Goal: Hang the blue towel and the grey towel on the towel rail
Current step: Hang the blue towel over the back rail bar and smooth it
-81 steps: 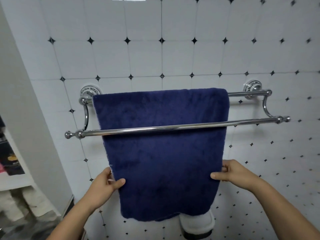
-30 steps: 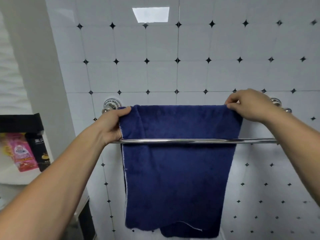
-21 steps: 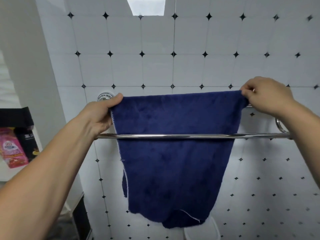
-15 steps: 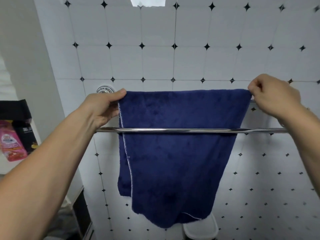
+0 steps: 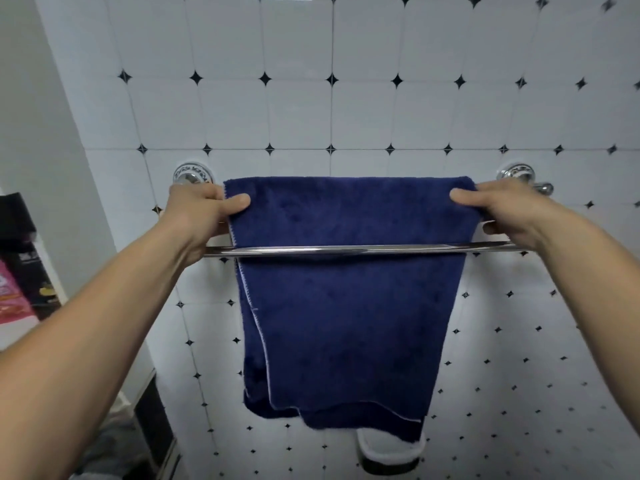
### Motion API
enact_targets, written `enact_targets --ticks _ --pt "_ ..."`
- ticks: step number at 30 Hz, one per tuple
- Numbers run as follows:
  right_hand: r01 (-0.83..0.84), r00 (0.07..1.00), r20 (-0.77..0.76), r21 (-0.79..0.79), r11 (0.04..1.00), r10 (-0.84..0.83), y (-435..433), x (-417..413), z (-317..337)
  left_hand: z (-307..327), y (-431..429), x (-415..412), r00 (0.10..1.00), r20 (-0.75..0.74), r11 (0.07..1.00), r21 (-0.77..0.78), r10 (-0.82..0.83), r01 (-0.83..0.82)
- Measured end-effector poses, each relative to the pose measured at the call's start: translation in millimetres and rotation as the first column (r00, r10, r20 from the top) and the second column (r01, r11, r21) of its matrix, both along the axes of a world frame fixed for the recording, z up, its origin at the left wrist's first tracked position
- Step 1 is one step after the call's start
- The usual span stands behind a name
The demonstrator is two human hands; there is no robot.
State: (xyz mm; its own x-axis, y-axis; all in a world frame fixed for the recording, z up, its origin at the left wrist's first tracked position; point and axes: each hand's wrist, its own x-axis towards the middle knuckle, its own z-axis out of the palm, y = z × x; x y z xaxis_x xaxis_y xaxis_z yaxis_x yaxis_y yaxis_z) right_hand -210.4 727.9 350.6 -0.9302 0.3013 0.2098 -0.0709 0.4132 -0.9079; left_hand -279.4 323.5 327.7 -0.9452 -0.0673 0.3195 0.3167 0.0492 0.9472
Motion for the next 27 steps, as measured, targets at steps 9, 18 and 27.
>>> enact_targets --ticks 9,18,27 --pt "0.109 0.978 -0.179 -0.018 0.994 -0.111 11.1 2.6 13.6 19.1 5.2 -2.1 0.993 -0.042 0.991 0.084 0.111 -0.108" --pt "-0.168 0.985 -0.085 -0.303 0.938 0.149 -1.1 -7.4 -13.4 17.4 6.3 2.3 0.988 0.144 0.995 0.082 -0.059 0.048" --pt "0.057 0.987 0.12 0.34 0.939 -0.104 8.6 9.9 -4.8 20.2 -10.4 11.5 0.992 0.126 0.866 -0.499 0.031 0.036"
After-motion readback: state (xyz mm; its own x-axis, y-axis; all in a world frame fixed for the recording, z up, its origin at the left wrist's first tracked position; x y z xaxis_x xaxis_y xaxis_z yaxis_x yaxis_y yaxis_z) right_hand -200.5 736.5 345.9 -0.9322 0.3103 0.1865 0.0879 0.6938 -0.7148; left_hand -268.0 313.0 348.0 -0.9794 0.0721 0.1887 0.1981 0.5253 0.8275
